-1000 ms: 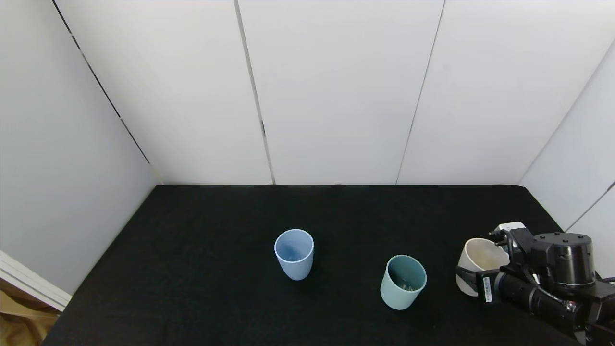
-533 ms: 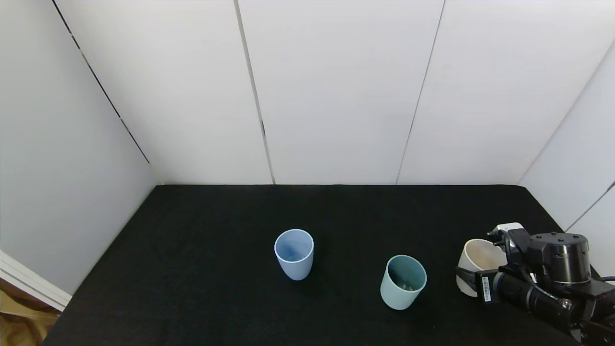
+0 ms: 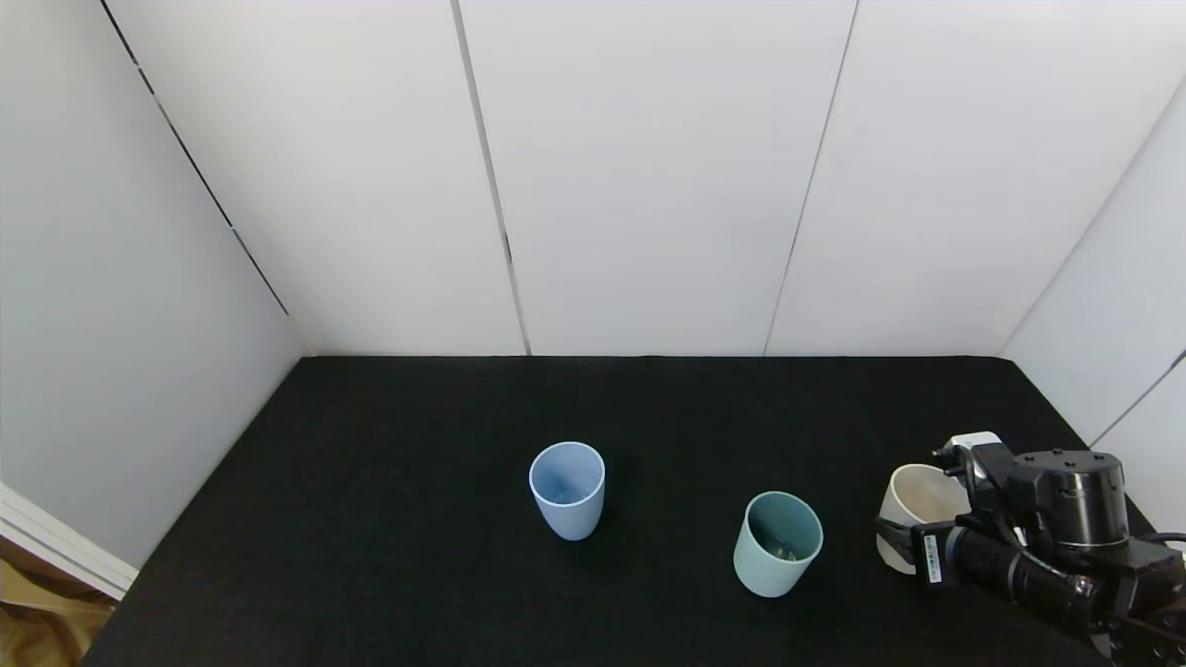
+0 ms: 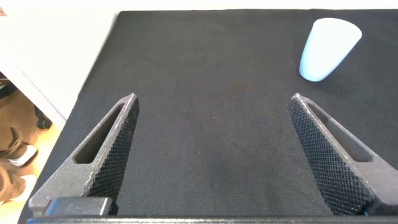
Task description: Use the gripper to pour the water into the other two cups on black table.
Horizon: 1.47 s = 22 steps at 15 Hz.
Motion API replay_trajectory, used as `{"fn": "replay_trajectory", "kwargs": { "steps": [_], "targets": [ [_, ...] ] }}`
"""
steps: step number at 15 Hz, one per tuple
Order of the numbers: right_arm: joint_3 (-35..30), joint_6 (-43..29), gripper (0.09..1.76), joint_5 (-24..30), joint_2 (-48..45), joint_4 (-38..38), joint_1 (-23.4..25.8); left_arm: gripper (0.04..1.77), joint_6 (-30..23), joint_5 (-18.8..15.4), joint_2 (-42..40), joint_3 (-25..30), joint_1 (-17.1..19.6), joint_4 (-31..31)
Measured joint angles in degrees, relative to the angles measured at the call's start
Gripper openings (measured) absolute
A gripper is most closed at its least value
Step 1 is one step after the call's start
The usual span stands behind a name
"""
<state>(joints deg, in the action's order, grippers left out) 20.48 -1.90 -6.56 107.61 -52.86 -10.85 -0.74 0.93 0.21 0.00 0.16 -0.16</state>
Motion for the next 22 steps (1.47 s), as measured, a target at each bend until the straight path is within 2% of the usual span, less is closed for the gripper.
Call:
{"fn": "replay_trajectory", "kwargs": {
  "steps": [5,10,14,17,22],
  "targets": [
    [0.1,0.0,1.50,0.0,0.1,0.0,-0.3,1.72,0.0,0.0,0.0,0.0,0.0,0.0],
    [1.1,0.0,1.60,-0.3,-1.9,0.2,0.1,1.72,0.0,0.0,0.0,0.0,0.0,0.0],
    [1.9,1.6,1.64,-0.5,-7.2,1.9,0.0,1.72,0.0,0.0,0.0,0.0,0.0,0.0],
    [2.5,2.3,1.66,-0.5,-12.9,6.8,-0.2,1.72,0.0,0.0,0.0,0.0,0.0,0.0],
    [4.6,2.4,1.68,-0.6,-25.4,19.2,0.0,1.72,0.0,0.0,0.0,0.0,0.0,0.0]
  ]
}}
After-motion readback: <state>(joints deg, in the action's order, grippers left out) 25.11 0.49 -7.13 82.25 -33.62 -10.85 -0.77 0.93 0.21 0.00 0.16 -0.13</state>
